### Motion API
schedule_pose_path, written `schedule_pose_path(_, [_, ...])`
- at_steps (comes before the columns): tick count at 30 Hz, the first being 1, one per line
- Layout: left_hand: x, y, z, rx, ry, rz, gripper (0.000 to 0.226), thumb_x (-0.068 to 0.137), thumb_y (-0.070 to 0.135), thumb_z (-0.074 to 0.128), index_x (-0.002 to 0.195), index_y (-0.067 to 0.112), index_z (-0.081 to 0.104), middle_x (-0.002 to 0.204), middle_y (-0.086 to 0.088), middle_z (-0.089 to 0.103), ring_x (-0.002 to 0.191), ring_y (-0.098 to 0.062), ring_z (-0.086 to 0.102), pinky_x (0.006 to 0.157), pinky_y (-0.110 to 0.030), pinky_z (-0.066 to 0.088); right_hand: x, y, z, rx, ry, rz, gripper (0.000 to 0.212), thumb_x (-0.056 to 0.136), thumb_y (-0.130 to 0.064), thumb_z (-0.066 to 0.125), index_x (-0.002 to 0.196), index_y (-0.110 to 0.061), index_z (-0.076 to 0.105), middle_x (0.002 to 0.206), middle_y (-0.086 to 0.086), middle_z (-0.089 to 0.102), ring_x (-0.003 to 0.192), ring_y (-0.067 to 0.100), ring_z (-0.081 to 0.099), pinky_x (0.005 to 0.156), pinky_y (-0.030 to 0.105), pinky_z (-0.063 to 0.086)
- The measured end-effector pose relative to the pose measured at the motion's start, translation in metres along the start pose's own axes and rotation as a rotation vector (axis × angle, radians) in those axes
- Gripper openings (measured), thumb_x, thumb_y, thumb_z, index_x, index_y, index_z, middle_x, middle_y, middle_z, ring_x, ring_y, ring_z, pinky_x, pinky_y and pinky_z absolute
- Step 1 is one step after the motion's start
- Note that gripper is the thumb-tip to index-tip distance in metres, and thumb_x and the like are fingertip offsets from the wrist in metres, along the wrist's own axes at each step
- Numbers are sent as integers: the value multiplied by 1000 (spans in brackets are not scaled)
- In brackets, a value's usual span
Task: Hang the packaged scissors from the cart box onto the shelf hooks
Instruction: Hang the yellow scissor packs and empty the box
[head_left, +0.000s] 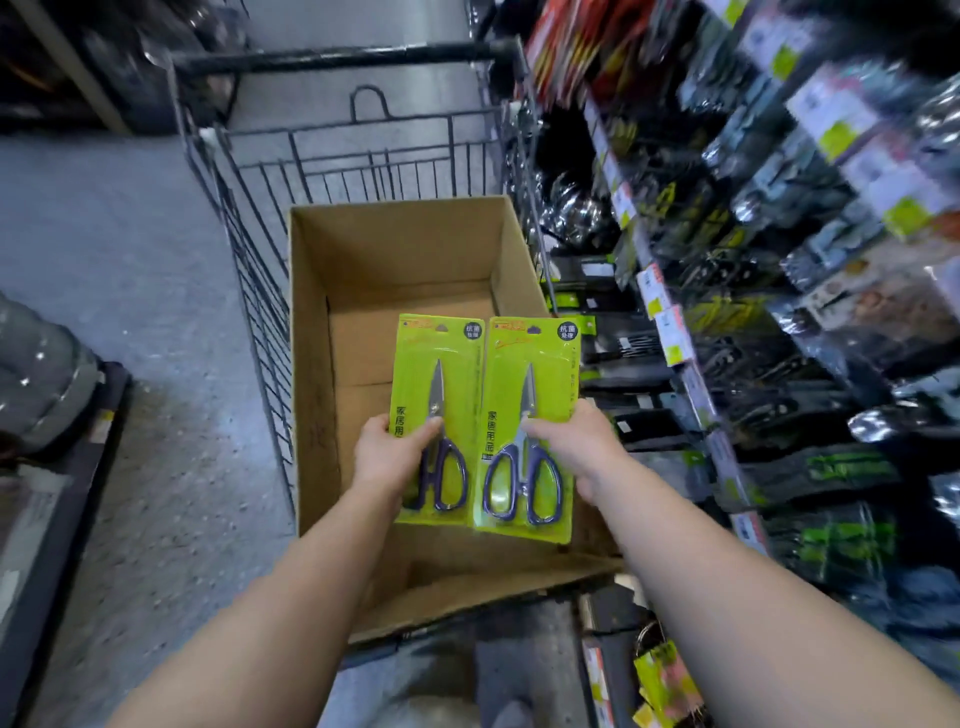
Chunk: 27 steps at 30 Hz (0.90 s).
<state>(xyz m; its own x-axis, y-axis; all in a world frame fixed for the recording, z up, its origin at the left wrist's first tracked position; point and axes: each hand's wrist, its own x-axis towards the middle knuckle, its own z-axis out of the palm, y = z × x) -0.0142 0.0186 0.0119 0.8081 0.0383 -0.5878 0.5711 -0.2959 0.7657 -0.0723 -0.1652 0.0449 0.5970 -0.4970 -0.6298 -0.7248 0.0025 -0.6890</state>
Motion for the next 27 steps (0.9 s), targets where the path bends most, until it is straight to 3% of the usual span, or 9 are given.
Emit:
schedule_pose_path(4, [-60,1,-6,-22,-35,65,49,81,34,80,118,10,58,103,-8,72,87,-21,70,86,-40,56,-57,17,-33,37,74,-97,57,81,-23,79,128,-5,52,123,11,62,111,27,61,91,37,50])
schedule_pose_path(7, [-96,1,-6,-23,-82,124,48,79,36,82,114,13,60,99,-6,74,85,-22,72,80,-37,57,-96,28,-54,81,84,-163,38,85,-18,75,116,-6,55,111,8,63,98,23,59,79,30,44])
schedule_pose_path(12, [-140,3,-7,-32,-166,175,47,78,33,82,114,12,59,99,-8,75,81,-22,74,74,-37,60,-141,49,-75,132,115,-227,24,86,-15,74,108,-10,63,99,2,68,76,9,59,58,23,42])
schedule_pose_path(17, [-167,4,-11,-17,-295,199,43,84,24,77,118,9,55,94,-10,75,70,-20,75,49,-26,54,-179,67,-81,212,203,-188,29,85,-17,75,108,-12,59,108,5,67,90,19,61,76,28,44])
schedule_pose_path(22, [-177,1,-18,73,-432,265,42,83,24,78,116,8,57,91,-7,75,68,-18,74,50,-27,55,-225,78,-79,269,302,-131,36,88,-18,72,116,-10,51,114,7,61,96,19,59,85,34,50])
schedule_pose_path(25, [-179,-3,-30,143,-521,306,42,82,25,79,114,9,57,92,-7,74,71,-18,74,54,-28,57,-248,89,-66,324,372,-117,74,88,-22,71,149,-7,30,148,13,43,127,29,48,104,44,40])
schedule_pose_path(27, [-179,-10,-40,187,-575,312,43,81,26,80,113,10,57,94,-8,74,77,-22,74,68,-36,61,-264,96,-50,379,389,-125,61,90,-16,70,141,-6,39,136,9,51,109,20,51,92,34,41])
